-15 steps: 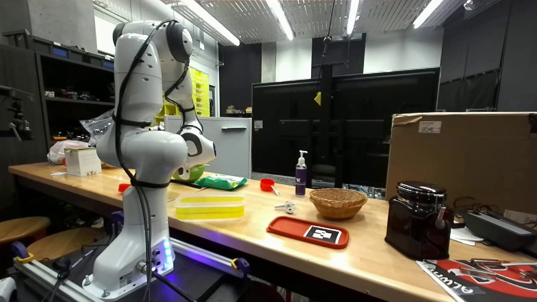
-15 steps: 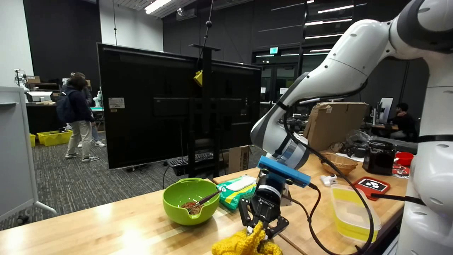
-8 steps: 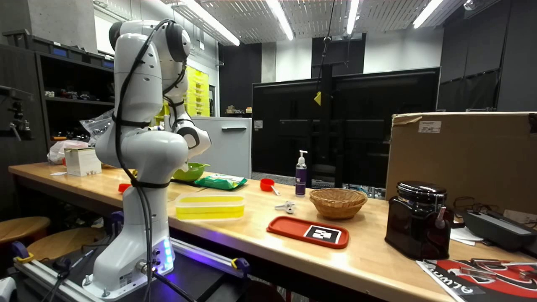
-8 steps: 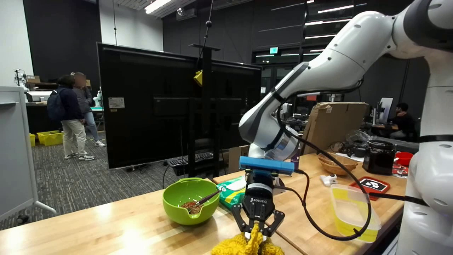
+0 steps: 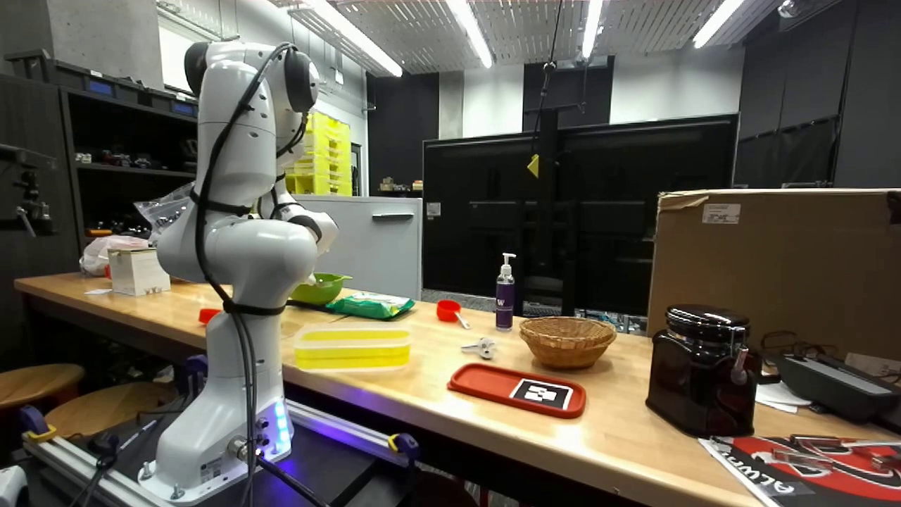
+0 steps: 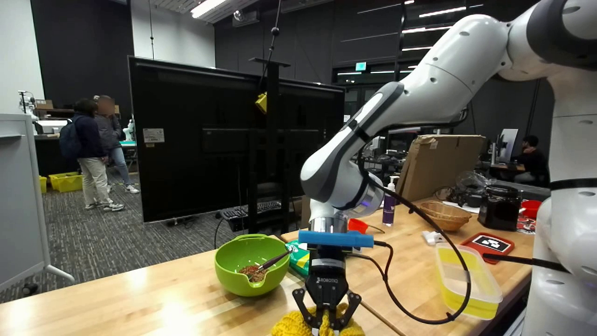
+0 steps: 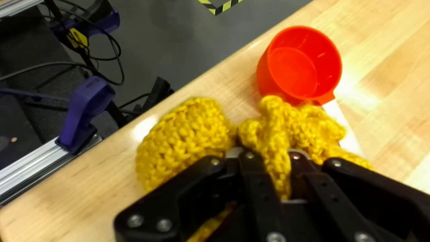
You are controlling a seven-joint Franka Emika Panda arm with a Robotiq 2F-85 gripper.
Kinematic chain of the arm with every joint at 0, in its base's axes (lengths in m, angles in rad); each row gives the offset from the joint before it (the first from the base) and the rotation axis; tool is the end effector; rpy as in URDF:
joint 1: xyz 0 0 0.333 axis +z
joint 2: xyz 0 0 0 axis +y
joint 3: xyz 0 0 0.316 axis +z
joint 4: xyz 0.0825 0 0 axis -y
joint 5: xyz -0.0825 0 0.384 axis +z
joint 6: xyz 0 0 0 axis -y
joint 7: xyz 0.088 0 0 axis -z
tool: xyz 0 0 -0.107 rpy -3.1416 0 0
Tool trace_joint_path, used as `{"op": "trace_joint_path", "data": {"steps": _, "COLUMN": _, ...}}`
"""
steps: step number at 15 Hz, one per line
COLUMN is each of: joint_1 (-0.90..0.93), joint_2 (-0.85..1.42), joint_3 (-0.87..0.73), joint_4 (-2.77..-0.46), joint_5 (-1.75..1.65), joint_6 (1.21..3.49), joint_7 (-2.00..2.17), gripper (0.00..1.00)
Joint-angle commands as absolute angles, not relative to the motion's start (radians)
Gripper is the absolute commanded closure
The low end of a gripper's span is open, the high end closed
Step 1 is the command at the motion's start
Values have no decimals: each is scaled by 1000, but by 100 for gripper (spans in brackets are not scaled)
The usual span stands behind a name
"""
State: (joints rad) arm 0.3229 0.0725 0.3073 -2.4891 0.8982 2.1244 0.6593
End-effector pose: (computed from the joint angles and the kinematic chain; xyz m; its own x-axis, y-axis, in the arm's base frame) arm 0.3286 0.2851 0.2435 0.5579 -0.4492 -0.6978 -0.6432 -0.7654 -0.0215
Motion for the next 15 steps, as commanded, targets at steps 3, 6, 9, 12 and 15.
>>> {"op": "trace_joint_path", "data": {"steps": 3, "joint_1": 378, "joint_2": 126, "joint_3": 325, "joint_4": -2454, "joint_5": 686, "joint_6": 2250, "joint_7": 862, "gripper": 97}}
{"op": "trace_joint_path", "data": {"steps": 6, "joint_1": 400, "joint_2": 149, "joint_3": 331, "joint_4": -2425, "joint_5": 507, "joint_6": 2266, "joint_7": 1038, "gripper": 97}}
{"op": "trace_joint_path", "data": {"steps": 9, "joint_1": 415, "joint_2": 153, "joint_3": 338, "joint_4": -2403, "joint_5": 366, "joint_6": 2268, "joint_7": 1181, "gripper": 97}}
{"op": "trace_joint_path", "data": {"steps": 12, "joint_1": 422, "joint_2": 177, "joint_3": 345, "joint_4": -2388, "joint_5": 307, "joint_6": 2294, "joint_7": 1244, "gripper": 97}}
{"op": "trace_joint_path", "data": {"steps": 15, "joint_1": 425, "joint_2": 207, "joint_3": 351, "joint_4": -2380, "joint_5": 293, "joint_6": 2329, "joint_7": 1262, "gripper": 97}}
